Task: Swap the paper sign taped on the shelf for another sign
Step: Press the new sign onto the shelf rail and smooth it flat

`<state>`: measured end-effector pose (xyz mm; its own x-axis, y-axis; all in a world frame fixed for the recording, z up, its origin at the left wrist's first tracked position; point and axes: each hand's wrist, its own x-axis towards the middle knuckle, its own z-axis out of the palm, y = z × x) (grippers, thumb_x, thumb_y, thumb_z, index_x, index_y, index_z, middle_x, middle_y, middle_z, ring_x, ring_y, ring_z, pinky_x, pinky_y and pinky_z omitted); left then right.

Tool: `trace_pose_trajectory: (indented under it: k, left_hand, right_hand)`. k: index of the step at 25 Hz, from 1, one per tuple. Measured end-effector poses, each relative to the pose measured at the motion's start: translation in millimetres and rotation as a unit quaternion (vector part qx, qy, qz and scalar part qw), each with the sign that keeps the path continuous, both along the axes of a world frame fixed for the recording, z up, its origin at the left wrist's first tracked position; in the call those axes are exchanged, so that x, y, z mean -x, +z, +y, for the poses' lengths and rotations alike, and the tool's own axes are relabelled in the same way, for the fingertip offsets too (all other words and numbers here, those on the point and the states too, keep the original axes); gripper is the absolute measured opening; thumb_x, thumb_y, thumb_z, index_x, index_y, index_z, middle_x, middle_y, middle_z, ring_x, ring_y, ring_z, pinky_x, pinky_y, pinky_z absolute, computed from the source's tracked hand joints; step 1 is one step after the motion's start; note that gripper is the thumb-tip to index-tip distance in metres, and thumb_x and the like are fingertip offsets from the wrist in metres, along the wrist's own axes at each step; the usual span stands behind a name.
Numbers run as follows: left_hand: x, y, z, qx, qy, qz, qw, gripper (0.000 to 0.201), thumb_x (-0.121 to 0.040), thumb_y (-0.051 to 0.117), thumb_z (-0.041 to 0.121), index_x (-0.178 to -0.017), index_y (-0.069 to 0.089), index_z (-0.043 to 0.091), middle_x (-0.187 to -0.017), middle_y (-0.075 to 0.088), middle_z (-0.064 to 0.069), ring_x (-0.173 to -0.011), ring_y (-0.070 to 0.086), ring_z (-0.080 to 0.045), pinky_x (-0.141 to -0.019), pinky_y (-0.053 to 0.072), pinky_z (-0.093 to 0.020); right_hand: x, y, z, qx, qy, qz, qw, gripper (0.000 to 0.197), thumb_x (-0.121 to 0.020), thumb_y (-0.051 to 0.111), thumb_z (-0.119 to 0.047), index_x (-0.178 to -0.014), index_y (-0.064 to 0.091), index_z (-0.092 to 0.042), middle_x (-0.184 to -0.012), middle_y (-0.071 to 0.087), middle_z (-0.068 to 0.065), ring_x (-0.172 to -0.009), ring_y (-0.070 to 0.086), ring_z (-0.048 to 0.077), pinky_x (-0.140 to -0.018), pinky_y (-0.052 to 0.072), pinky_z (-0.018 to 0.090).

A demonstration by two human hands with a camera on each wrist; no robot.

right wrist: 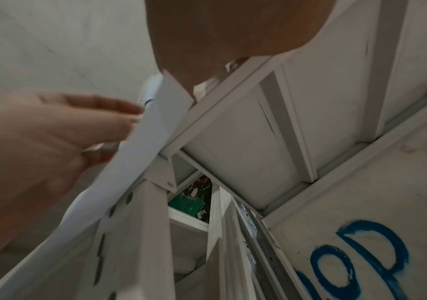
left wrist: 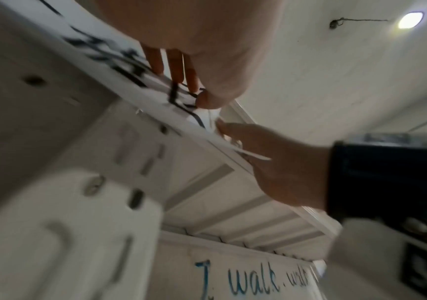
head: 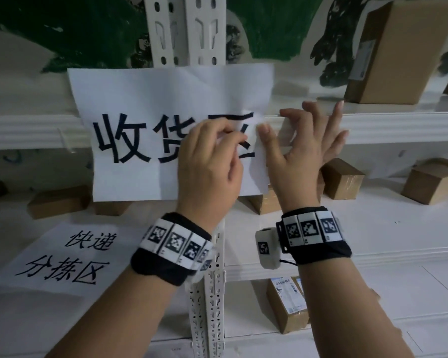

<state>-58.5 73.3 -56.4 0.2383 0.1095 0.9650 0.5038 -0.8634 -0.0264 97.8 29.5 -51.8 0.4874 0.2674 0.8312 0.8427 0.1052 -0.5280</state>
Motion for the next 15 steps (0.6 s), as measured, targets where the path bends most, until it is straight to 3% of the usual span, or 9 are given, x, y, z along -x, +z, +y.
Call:
trace_pose_trajectory:
  k: [3, 7, 15]
  left_hand:
    - [-24, -11, -5, 0.015, 0.035, 0.063, 0.997, 0.042, -0.1, 0.064, 0.013, -0.141, 0.062, 0.009, -0.161, 0.044, -0.019, -0.154, 0.035, -0.038, -0.127, 0.026, -0.054]
    - [-29, -23, 5, 0.016, 0.078, 0.112, 0.991, 0.062, -0.108, 0.057, 0.026, -0.162, 0.035, 0.007, -0.172, 0.02, -0.022, -0.161, 0.015, -0.042, -0.132, 0.007, -0.056]
    - [-24, -24, 12, 0.011, 0.124, 0.151, 0.981, 0.066, -0.11, 0.048, 0.033, -0.166, 0.023, 0.008, -0.174, 0.013, -0.019, -0.162, 0.009, -0.038, -0.132, 0.006, -0.056]
  right_hand:
    - [-8, -1, 0, -0.025, -0.003, -0.017, 1.0, 0.03, -0.102, 0.059, -0.056, -0.12, 0.067, -0.034, -0.143, 0.055, -0.009, -0.164, 0.015, 0.026, -0.128, -0.002, 0.066]
    - [-20, -6, -4, -0.026, 0.017, -0.042, 0.999, 0.027, -0.101, 0.064, -0.051, -0.124, 0.07, -0.036, -0.139, 0.057, -0.01, -0.162, 0.018, 0.024, -0.129, -0.005, 0.063]
    - [-26, -5, 0, -0.059, 0.032, -0.031, 0.997, 0.02, -0.104, 0.062, -0.036, -0.117, 0.076, -0.037, -0.131, 0.062, -0.012, -0.155, 0.03, 0.02, -0.125, -0.001, 0.067]
